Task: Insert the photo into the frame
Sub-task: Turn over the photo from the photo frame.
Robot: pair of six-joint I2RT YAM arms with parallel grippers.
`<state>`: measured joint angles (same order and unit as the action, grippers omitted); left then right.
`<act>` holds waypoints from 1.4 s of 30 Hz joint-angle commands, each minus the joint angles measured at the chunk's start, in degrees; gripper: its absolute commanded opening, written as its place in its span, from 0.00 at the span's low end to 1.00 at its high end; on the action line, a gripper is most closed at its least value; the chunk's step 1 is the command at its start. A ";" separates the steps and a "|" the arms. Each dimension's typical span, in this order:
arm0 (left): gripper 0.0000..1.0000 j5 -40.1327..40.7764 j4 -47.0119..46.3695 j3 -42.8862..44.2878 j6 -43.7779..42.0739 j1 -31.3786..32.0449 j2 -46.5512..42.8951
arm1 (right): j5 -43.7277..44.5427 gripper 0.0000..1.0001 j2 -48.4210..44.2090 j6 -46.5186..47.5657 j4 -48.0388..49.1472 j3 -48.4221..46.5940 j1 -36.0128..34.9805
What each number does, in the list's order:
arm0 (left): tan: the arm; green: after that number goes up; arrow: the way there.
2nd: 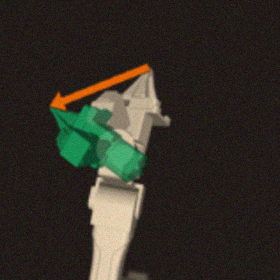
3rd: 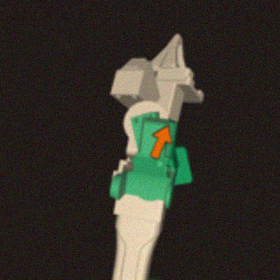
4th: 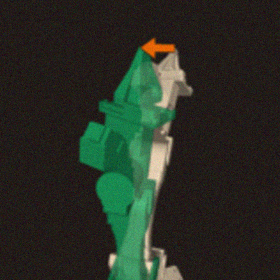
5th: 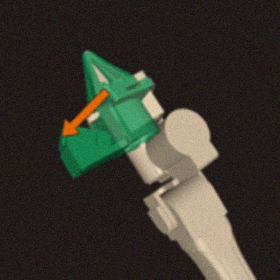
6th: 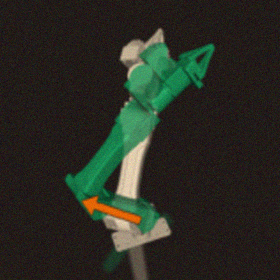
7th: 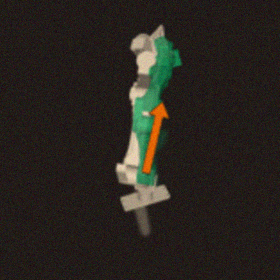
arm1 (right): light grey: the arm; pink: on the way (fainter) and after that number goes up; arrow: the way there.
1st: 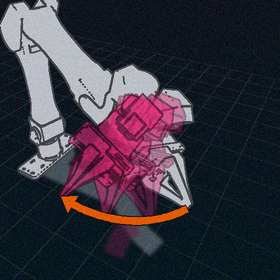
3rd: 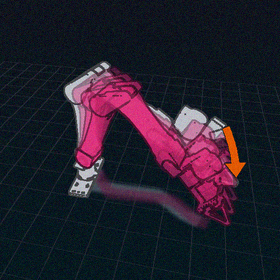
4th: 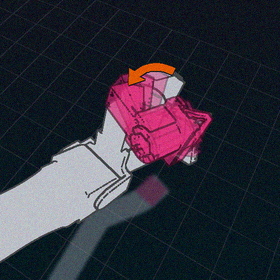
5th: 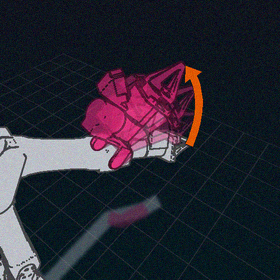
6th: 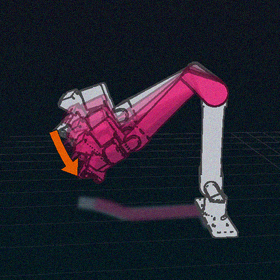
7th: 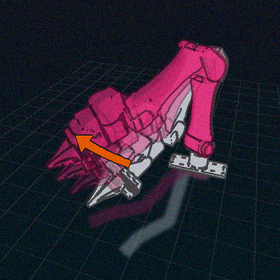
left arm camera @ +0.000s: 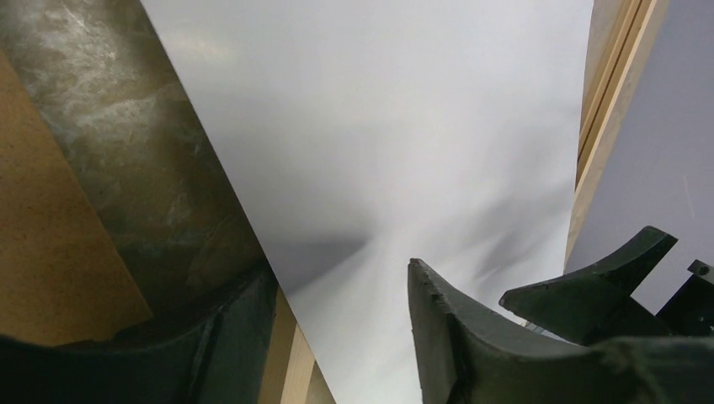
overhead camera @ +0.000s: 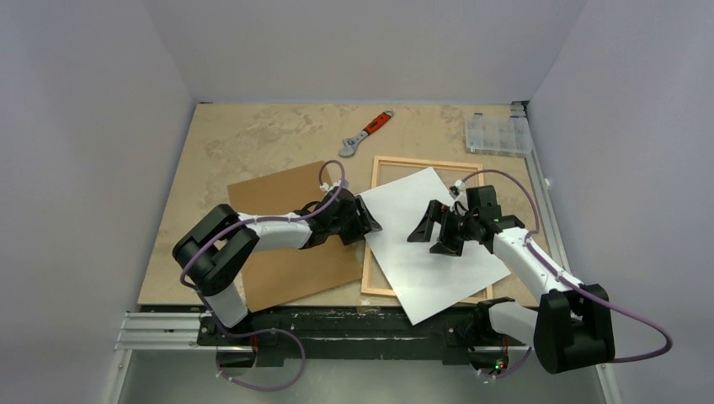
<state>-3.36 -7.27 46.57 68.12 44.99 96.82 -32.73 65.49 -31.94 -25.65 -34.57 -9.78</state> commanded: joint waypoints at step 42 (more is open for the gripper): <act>0.00 -19.17 30.12 47.05 -30.39 -9.36 18.13 | 7.00 0.88 -14.11 7.72 -13.26 -15.11 0.25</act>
<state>-19.81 21.69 90.87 39.11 36.01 114.78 -26.48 52.05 -24.71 -39.13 -47.05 -9.74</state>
